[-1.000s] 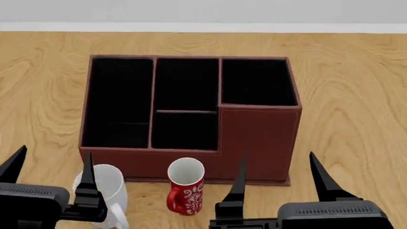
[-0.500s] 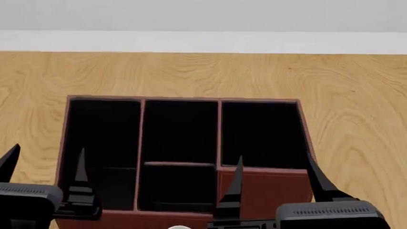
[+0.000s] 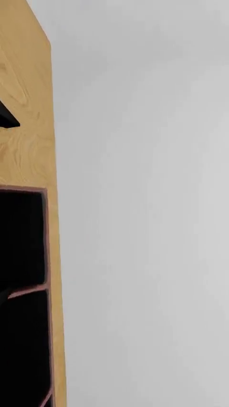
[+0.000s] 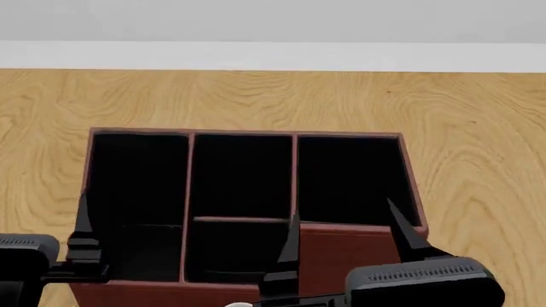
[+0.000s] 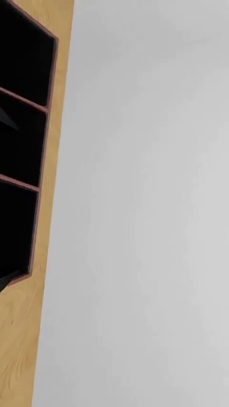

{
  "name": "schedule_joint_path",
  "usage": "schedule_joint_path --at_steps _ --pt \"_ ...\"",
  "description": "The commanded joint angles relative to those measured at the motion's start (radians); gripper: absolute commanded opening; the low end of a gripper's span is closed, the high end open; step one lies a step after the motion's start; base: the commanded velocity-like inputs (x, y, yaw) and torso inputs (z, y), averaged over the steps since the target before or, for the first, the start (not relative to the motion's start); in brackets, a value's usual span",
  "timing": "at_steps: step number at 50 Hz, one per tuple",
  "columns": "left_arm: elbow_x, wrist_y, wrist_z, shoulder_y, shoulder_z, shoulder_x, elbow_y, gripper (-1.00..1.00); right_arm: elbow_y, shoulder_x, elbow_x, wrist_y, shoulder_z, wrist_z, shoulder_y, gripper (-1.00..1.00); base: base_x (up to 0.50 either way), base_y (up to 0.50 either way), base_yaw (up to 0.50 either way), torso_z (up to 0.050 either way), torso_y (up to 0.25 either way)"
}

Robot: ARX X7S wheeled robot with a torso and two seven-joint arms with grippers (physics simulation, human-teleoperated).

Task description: Pick up the white mug and place it to the right of the caddy.

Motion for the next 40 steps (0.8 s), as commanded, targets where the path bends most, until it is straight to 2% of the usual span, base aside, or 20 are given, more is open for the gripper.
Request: schedule_joint_path --at_steps 1,17,34,40 --pt "-0.033 -0.081 -0.023 -0.026 -0.084 -0.041 0.002 1.0 -0.151 0.002 0.029 0.185 -0.09 0.003 0.039 1.0 0.0 0.0 0.0 0.0 0.0" --pt "-0.058 -0.104 -0.055 -0.028 -0.164 -0.063 -0.003 1.0 -0.195 -0.05 0.082 0.419 -0.298 -0.005 0.111 1.0 0.0 0.0 0.0 0.0 0.0" --pt "-0.073 -0.107 -0.07 -0.021 -0.184 -0.066 0.012 1.0 -0.138 -0.083 0.096 0.429 -0.453 0.004 0.118 1.0 0.0 0.0 0.0 0.0 0.0" --pt "-0.07 -0.107 -0.074 -0.022 -0.177 -0.067 0.005 1.0 -0.113 -0.092 0.112 0.417 -0.466 -0.001 0.11 1.0 0.0 0.0 0.0 0.0 0.0"
